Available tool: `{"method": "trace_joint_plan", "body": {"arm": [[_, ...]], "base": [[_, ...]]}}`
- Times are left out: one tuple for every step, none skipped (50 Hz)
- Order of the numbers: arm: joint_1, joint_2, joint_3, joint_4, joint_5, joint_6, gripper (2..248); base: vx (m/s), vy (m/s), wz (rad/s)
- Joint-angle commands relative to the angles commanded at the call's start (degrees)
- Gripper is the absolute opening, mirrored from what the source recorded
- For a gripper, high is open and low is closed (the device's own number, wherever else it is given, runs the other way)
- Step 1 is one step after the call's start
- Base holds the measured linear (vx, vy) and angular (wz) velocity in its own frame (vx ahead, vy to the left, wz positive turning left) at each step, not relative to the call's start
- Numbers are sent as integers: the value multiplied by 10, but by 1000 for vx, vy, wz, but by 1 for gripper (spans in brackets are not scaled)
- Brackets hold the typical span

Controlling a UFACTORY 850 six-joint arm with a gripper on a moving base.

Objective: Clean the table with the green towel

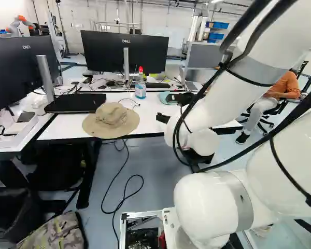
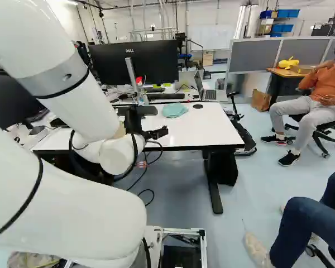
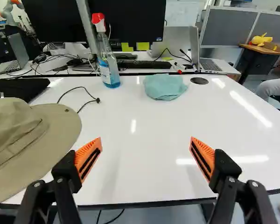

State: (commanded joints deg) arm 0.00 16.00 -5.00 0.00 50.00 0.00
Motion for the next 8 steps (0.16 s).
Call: {"method": "trace_joint_plan", "body": {"arm": [[0, 0, 0, 0, 0, 0, 247], [0, 0, 0, 0, 0, 0, 247], [0, 0, 0, 0, 0, 0, 247], [0, 0, 0, 0, 0, 0, 247], [0, 0, 0, 0, 0, 0, 247], [0, 0, 0, 0, 0, 0, 247], [0, 0, 0, 0, 0, 0, 247], [0, 0, 0, 0, 0, 0, 247]], "base": [[0, 0, 0], [0, 0, 0], [0, 0, 0], [0, 0, 0], [0, 0, 0], [0, 0, 0], [0, 0, 0], [0, 0, 0]]}}
